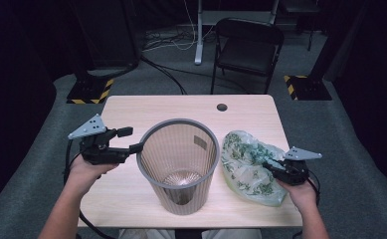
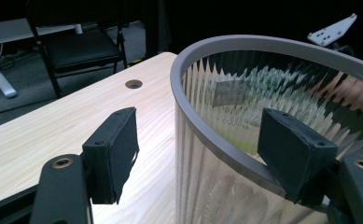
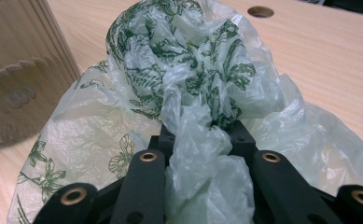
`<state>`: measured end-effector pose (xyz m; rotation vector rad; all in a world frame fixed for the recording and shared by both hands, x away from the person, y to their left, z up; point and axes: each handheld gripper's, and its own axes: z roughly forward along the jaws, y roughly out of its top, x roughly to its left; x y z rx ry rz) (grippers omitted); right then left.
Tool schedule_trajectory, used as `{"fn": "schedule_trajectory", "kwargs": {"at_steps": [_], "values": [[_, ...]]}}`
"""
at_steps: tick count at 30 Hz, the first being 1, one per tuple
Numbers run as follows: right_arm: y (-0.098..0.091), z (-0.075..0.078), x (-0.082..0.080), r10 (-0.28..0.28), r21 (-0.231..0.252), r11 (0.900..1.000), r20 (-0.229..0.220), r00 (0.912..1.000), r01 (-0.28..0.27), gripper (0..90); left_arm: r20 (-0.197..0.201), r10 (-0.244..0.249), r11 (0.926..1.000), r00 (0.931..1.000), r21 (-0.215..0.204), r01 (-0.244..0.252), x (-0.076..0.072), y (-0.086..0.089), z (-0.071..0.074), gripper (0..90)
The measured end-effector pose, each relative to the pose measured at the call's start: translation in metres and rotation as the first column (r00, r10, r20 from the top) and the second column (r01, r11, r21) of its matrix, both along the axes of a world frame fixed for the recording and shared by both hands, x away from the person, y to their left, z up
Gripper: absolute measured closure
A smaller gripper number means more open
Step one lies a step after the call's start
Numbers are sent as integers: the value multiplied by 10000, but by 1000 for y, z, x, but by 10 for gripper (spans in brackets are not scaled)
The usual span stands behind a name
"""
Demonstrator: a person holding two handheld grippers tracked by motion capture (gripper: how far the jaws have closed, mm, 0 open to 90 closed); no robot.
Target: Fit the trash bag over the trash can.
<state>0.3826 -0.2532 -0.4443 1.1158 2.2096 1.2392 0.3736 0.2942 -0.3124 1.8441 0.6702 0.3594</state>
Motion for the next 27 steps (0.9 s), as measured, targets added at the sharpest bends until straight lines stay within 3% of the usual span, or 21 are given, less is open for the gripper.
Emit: {"fn": "schedule_trajectory", "kwargs": {"at_steps": [8,21,27], "values": [[7,27,-2,171,-311,9994,109,9998,-167,737,5,-117,9998,9999,155,117,4,-2,-2,286],[0,58,-5,436,591,9972,220,9988,-448,736,6,-130,9997,9999,226,130,3,-7,-4,286],[-6,68,-8,498,659,9965,294,9983,-516,736,-1,-96,9996,10000,262,96,4,-8,-3,287]]}}
